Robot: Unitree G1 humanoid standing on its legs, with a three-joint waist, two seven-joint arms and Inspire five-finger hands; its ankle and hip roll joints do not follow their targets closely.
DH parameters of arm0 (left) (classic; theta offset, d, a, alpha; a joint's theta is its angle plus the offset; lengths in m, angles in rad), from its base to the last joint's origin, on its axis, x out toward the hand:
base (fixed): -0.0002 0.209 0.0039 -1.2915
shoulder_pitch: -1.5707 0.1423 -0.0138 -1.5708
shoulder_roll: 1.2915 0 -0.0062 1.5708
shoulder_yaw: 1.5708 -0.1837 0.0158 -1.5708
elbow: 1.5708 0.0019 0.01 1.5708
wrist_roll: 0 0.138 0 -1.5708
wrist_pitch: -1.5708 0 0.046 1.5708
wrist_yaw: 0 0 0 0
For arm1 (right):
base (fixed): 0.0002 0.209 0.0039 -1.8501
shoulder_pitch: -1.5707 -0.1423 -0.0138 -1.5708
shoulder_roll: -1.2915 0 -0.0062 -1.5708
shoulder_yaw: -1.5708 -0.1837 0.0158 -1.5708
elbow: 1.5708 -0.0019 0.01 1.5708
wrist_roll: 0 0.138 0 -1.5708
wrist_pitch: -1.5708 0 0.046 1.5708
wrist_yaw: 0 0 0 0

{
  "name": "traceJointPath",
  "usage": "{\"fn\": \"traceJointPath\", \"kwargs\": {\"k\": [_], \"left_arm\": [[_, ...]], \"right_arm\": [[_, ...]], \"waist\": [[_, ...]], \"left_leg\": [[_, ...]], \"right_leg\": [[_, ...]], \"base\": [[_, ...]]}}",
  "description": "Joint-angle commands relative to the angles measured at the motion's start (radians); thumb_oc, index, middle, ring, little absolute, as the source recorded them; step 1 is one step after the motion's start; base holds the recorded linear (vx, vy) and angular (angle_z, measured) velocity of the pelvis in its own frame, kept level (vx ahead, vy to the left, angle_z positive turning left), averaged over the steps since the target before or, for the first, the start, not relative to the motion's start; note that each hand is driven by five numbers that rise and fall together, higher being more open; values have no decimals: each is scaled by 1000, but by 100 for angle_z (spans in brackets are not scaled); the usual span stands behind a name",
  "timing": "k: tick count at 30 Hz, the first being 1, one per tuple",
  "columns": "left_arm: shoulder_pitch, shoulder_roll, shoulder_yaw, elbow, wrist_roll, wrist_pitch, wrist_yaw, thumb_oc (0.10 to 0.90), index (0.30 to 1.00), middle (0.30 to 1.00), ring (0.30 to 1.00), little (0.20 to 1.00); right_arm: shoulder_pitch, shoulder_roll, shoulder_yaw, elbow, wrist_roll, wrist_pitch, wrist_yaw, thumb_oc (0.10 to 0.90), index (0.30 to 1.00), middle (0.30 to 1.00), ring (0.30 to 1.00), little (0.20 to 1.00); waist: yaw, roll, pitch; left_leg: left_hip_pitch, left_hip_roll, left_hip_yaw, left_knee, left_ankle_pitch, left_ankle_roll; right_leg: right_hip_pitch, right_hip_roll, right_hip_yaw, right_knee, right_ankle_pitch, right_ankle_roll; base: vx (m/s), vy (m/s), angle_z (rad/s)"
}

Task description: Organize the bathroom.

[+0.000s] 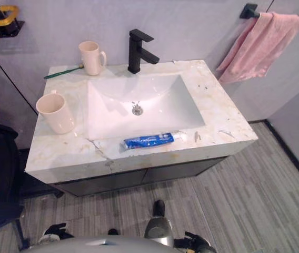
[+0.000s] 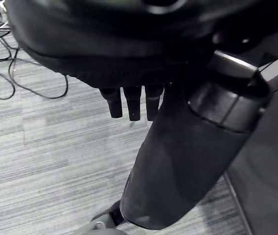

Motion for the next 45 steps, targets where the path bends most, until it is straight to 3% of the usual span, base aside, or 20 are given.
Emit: {"fn": "traceJointPath", "kwargs": {"k": [1,3,5,8,12,14,16,18,20,21,23,24,30,32,35,38,43,45], "left_arm": [[-42,17,52,-23,28,-15,14,800,900,900,900,900],[-43,16,51,-27,25,-8,21,800,900,900,900,900],[-45,13,55,-31,-13,11,33,800,900,900,900,900],[-33,7,67,-34,6,-1,20,800,900,900,900,900],[-16,0,64,-43,-10,-9,24,800,900,900,900,900],[-15,-3,62,-48,9,-25,7,800,900,900,900,900],[-18,-8,59,-50,23,-39,-4,800,900,900,900,900],[-23,-13,58,-56,26,-40,-10,800,900,900,900,900],[-28,-11,57,-57,32,-37,-18,800,900,900,900,900],[-34,-10,52,-57,40,-36,-29,800,900,900,900,900],[-40,-11,48,-57,51,-35,-34,800,900,900,900,900],[-50,-12,41,-57,57,-27,-35,800,900,900,900,900],[-67,-10,0,-64,81,-19,-24,800,900,900,900,900],[-68,-2,-7,-65,79,-14,-22,800,900,900,900,900],[-68,10,-6,-56,76,-2,-29,800,900,900,900,900],[-62,14,-10,-43,105,12,-26,800,900,900,900,900],[-44,7,21,-38,57,3,-13,800,900,900,900,900],[-32,1,30,-38,35,1,-3,800,900,900,900,900]], "right_arm": [[-112,36,34,-28,1,-10,45,800,900,900,900,900],[-114,37,44,-31,-2,3,49,800,900,900,900,900],[-121,45,74,-29,-21,22,50,800,900,900,900,900],[-136,41,102,-33,-25,20,54,800,900,900,900,900],[-142,17,121,-58,-70,31,62,800,900,900,900,900],[-146,0,118,-64,-70,39,49,800,900,900,900,900],[-147,-15,110,-63,-45,45,40,800,900,900,900,900],[-143,-30,89,-65,-48,42,46,800,900,900,900,900],[-139,-32,82,-64,-49,42,50,800,900,900,900,900],[-126,-32,71,-63,-43,41,52,800,900,900,900,900],[-117,-30,62,-62,-39,42,54,800,900,900,900,900],[-108,-20,51,-53,-32,36,51,800,900,900,900,900],[-99,14,44,-47,1,-10,32,800,900,900,900,900],[-106,22,40,-56,57,-2,28,800,900,900,900,900],[-103,36,27,-44,37,-34,33,800,900,900,900,900],[-101,45,22,-39,37,-35,20,800,900,900,900,900],[-91,52,28,-27,-24,-38,26,800,900,900,900,900],[-86,57,38,-22,-51,-35,31,800,900,900,900,900]], "waist": [[47,29,4],[55,25,-3],[76,-2,-25],[94,-15,-25],[122,-33,-8],[121,-42,4],[114,-51,9],[102,-60,8],[93,-62,1],[81,-55,-5],[68,-46,-9],[45,-24,-16],[22,-2,0],[24,0,9],[9,6,15],[24,30,9],[55,34,-15],[70,22,-29]], "left_leg": [[17,137,47,18,-49,-86],[7,138,44,24,-45,-88],[-44,128,19,91,-56,-100],[-68,133,-20,156,-63,-123],[-151,141,-61,242,-25,-170],[-177,145,-39,279,-30,-173],[-170,118,-28,336,-87,-151],[-174,44,-31,446,-159,-125],[-170,13,-35,465,-169,-122],[-146,-9,-31,446,-183,-122],[-102,-11,-13,378,-194,-117],[-31,-7,0,233,-182,-108],[45,-4,-32,27,-118,-95],[47,6,-18,-3,-104,-91],[35,23,-29,-3,-91,-84],[17,51,12,-2,-66,-72],[6,60,50,5,-62,-71],[11,65,69,4,-61,-81]], "right_leg": [[41,96,28,156,-210,-15],[65,110,35,138,-230,-22],[112,133,59,33,-205,-39],[149,166,71,-35,-200,-64],[208,188,55,-133,-169,-83],[216,183,27,-157,-158,-88],[210,174,16,-159,-149,-94],[193,170,26,-151,-144,-100],[181,170,25,-148,-141,-100],[171,175,10,-144,-134,-96],[162,179,-8,-140,-129,-88],[135,191,-13,-124,-123,-76],[28,167,-18,-45,-89,-32],[-2,157,-42,-14,-88,-24],[-34,155,17,38,-90,-13],[2,120,17,129,-143,-18],[82,66,-25,126,-177,-15],[136,56,-54,53,-186,-1]], "base": [[-114,-91,5],[-68,-153,3],[-45,-320,-10],[-21,-219,-15],[-84,-195,-8],[-182,-78,-4],[-184,-24,10],[-239,-18,18],[-174,8,31],[-150,53,61],[-140,80,59],[-98,88,28],[-159,94,30],[-177,30,-17],[-140,-13,-31],[-115,-26,-2],[-43,-25,-32],[-13,-113,-40]]}}
